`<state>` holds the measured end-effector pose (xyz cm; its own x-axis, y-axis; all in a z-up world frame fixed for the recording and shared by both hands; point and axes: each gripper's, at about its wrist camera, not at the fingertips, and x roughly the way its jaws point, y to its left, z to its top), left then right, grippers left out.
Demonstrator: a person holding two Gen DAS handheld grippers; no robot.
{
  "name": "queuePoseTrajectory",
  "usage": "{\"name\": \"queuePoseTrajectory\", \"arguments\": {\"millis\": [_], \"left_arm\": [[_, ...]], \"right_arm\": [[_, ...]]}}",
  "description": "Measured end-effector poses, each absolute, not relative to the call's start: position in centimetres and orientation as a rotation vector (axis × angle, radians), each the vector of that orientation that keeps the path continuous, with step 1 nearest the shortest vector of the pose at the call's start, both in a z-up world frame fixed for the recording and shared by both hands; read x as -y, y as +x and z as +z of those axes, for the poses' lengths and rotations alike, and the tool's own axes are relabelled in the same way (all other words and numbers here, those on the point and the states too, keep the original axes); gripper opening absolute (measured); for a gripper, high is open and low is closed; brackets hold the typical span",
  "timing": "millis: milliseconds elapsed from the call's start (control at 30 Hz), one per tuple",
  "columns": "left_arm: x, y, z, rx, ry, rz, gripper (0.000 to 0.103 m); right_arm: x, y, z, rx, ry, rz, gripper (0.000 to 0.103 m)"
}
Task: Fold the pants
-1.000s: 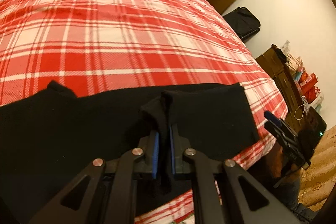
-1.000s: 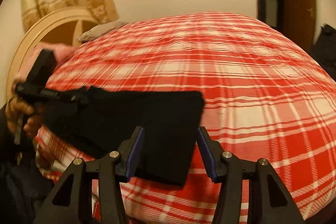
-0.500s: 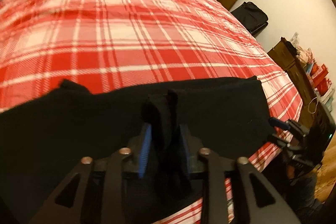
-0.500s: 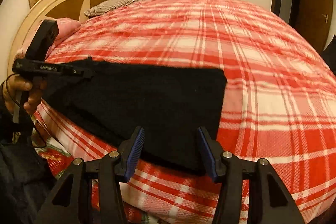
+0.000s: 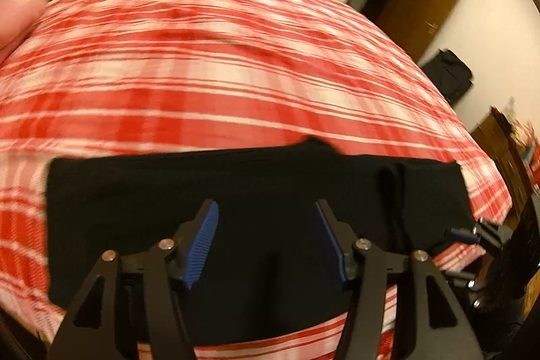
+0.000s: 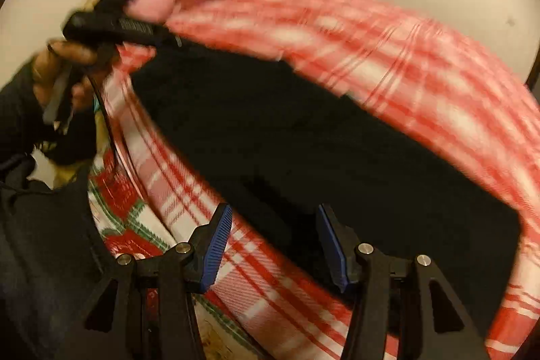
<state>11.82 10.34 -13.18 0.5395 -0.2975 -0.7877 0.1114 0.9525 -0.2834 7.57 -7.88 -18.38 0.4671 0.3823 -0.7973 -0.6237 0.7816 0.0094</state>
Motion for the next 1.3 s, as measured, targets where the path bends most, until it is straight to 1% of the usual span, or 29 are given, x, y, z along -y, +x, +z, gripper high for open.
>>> {"name": "queuePoseTrajectory", "arguments": {"millis": [67,133,267,333,367,433,467,500,600,667,733,900,933,967,1000,1067,1100,1167,1267,1300], "left_arm": [[-12.2,11.5,-13.6,-0.974,-0.217,-0.2,0.061],[-14.5,11.2,-14.2,-0.974,-0.232,-0.147,0.061],[-18.1,10.4,-14.8,-0.948,-0.227,-0.046,0.061],[-20.0,9.9,-14.9,-0.925,-0.238,0.001,0.064],[-20.7,9.7,-15.0,-0.915,-0.244,0.018,0.068],[-22.2,9.3,-15.2,-0.895,-0.263,0.05,0.069],[-22.8,9.1,-15.5,-0.889,-0.282,0.05,0.069],[-23.1,9.1,-15.9,-0.892,-0.298,0.045,0.069],[-23.3,9.1,-16.8,-0.906,-0.34,0.018,0.069],[-23.0,9.3,-17.2,-0.906,-0.355,-0.009,0.069],[-22.9,9.6,-17.7,-0.906,-0.361,-0.024,0.067],[-22.7,9.9,-18.0,-0.879,-0.337,-0.031,0.067],[-22.6,9.9,-18.0,-0.879,-0.329,-0.031,0.066],[-22.6,9.7,-17.9,-0.881,-0.326,-0.034,0.061],[-22.5,9.7,-17.8,-0.883,-0.331,-0.051,0.053],[-22.3,9.5,-17.5,-0.888,-0.315,-0.048,0.048],[-22.2,9.5,-17.5,-0.889,-0.309,-0.044,0.048],[-22.4,9.6,-17.7,-0.887,-0.323,-0.048,0.048],[-22.7,9.8,-18.2,-0.874,-0.342,-0.064,0.058],[-22.6,9.9,-18.3,-0.871,-0.342,-0.071,0.059]], "right_arm": [[7.9,7.6,-18.7,-0.882,-0.311,0.623,0.054],[7.9,7.4,-17.9,-0.887,-0.305,0.63,0.054],[7.3,7.3,-15.5,-0.814,-0.245,0.67,0.054],[6.5,7.6,-15.4,-0.799,-0.261,0.662,0.054],[5.8,8.1,-15.8,-0.81,-0.273,0.653,0.054],[5.0,9.7,-18.0,-0.914,-0.304,0.615,0.054],[4.8,10.1,-18.6,-0.922,-0.314,0.597,0.054],[4.7,9.7,-18.4,-0.88,-0.313,0.592,0.054],[5.0,8.7,-17.6,-0.856,-0.32,0.599,0.055],[5.7,7.6,-16.6,-0.802,-0.31,0.602,0.055],[6.6,6.6,-15.6,-0.755,-0.283,0.598,0.055],[9.0,6.6,-14.4,-0.691,-0.176,0.568,0.055],[9.1,6.9,-14.4,-0.689,-0.163,0.561,0.055],[9.4,7.1,-14.4,-0.689,-0.147,0.553,0.055],[9.5,7.2,-14.5,-0.693,-0.128,0.549,0.055],[9.7,7.6,-14.7,-0.704,-0.101,0.554,0.055],[9.8,7.7,-14.8,-0.707,-0.096,0.552,0.055],[9.9,7.7,-14.9,-0.707,-0.097,0.54,0.055],[10.1,7.6,-15.0,-0.709,-0.09,0.537,0.055],[10.1,7.6,-14.9,-0.707,-0.089,0.533,0.055]]}}
